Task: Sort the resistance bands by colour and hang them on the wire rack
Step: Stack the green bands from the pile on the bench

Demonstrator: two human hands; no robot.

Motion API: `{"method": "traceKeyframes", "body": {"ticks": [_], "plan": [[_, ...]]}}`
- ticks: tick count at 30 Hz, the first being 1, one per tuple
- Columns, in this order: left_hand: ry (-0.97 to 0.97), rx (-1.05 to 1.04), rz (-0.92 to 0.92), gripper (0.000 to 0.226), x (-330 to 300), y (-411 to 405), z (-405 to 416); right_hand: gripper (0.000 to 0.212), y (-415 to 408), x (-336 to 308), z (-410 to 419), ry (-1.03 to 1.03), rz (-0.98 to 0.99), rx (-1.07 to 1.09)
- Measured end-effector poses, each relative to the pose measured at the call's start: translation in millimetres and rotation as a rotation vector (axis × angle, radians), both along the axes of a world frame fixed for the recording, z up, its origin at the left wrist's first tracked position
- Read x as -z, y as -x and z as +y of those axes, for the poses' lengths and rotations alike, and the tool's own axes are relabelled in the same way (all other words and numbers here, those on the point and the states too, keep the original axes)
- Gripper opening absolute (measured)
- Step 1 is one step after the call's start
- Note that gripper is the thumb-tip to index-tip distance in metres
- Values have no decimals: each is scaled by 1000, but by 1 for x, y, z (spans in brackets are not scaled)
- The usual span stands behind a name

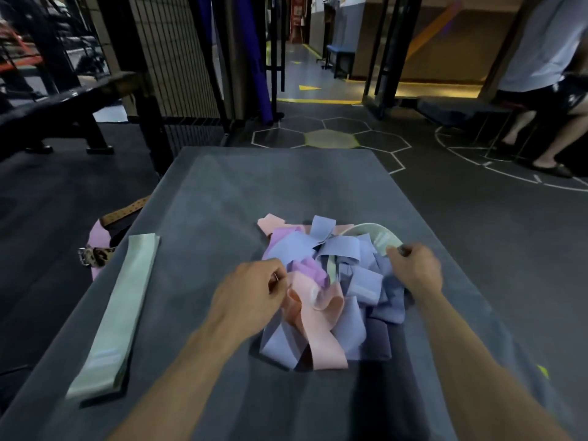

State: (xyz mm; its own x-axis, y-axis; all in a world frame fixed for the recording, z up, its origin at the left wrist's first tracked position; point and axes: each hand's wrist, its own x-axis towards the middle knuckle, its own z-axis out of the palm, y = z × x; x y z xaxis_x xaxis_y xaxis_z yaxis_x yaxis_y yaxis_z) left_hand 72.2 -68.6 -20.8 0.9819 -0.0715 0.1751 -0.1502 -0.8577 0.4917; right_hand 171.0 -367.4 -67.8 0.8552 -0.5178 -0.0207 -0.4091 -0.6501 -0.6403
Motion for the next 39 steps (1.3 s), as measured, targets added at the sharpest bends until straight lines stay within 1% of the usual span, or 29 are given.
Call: {"method": "traceKeyframes", "body": {"ticks": [3, 6, 8, 11, 13, 15, 17, 19, 21, 25, 27, 28, 30, 33, 34, 36, 39], "plan": [[8, 6, 11, 8, 4, -4, -2, 19, -4, 2, 1, -4, -31, 27], [6, 1, 3, 9, 4, -7, -2, 14, -6, -5, 5, -38, -99, 30], [23, -9, -14, 11, 3, -8, 0, 13, -4, -19, 9, -110, -268, -1], [53, -27, -58, 9, 1, -6, -1, 9, 6, -60, 24, -326, -580, -82], [72, -24, -85, 7, -2, -3, -2, 8, 14, -88, 36, -377, -714, -177], [127, -12, -105, 6, -5, 0, -4, 4, 27, -112, 49, -410, -806, -306], [207, 8, -141, 7, -8, 4, -3, 4, 44, -133, 61, -376, -889, -413], [271, 14, -177, 7, -12, 8, -4, 5, 59, -152, 72, -293, -971, -467], [324, 10, -188, 14, -18, 14, -6, 5, 74, -169, 84, -246, -1043, -499], [451, 80, -157, 47, -25, 25, -10, 3, 102, -195, 109, -175, -1136, -574], [466, 100, -146, 54, -29, 27, -11, 2, 115, -206, 119, -177, -1184, -613], [491, 102, -124, 51, -32, 27, -12, 2, 120, -211, 124, -186, -1200, -624], [564, 115, -49, 35, -37, 29, -13, 4, 127, -216, 132, -232, -1212, -639], [581, 97, 34, 9, -35, 30, -8, 3, 130, -216, 142, -340, -1197, -632], [585, 96, 59, 4, -34, 30, -2, 3, 129, -215, 143, -376, -1193, -606], [615, 127, 109, 11, -35, 32, 13, 2, 122, -210, 142, -423, -1166, -527], [792, 230, 235, 7, -41, 38, 40, 3, 106, -191, 133, -500, -1050, -384]]}}
